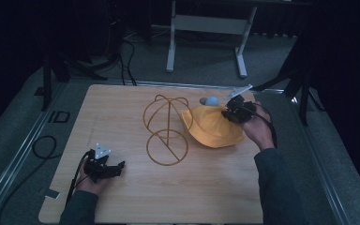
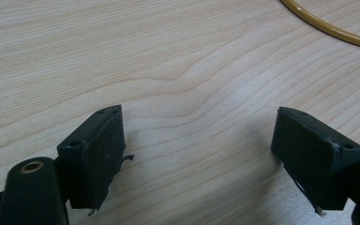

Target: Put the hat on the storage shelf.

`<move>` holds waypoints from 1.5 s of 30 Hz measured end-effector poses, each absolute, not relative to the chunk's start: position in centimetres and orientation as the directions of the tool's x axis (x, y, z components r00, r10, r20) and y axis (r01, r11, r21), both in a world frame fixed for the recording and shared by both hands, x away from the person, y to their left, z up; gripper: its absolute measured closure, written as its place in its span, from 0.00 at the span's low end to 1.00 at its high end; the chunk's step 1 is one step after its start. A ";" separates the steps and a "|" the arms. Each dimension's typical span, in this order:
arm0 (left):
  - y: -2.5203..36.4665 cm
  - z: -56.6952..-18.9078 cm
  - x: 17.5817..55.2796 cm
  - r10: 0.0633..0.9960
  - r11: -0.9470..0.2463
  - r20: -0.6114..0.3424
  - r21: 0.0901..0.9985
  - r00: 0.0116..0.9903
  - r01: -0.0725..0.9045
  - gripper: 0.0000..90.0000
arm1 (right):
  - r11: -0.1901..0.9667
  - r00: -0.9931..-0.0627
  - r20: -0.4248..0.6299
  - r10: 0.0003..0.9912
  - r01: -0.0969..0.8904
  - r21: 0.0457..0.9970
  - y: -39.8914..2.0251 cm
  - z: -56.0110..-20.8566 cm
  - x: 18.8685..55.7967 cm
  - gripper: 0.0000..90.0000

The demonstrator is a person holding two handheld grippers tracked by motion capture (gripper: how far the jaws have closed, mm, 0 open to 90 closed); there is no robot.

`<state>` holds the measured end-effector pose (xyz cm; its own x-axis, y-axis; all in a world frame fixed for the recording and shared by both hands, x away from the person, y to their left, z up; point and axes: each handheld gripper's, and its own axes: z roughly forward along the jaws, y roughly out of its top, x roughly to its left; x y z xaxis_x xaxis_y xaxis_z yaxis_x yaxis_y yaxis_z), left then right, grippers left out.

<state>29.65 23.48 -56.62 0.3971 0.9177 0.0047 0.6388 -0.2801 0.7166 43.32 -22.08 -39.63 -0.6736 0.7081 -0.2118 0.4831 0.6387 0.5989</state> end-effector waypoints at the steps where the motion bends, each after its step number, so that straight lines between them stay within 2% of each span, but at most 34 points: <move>1: 23.5 -56.6 29.6 0.917 -0.281 0.005 0.716 0.398 0.639 0.20 | 0.624 -0.669 -0.200 0.715 0.483 0.615 -22.4 -39.5 43.4 0.94; 6: 23.5 -56.6 29.6 0.918 -0.280 0.005 0.716 0.397 0.639 0.20 | 0.602 -0.657 -0.188 0.730 0.487 0.633 -23.0 -39.3 43.4 0.94; 16: 23.5 -56.6 29.6 0.917 -0.281 0.005 0.716 0.398 0.639 0.20 | 0.498 -0.630 -0.094 0.771 0.505 0.705 -25.0 -38.6 43.6 0.94; 45: 23.5 -56.6 29.6 0.918 -0.280 0.005 0.716 0.397 0.639 0.20 | 0.400 -0.631 -0.014 0.776 0.475 0.783 -26.7 -36.4 43.6 0.94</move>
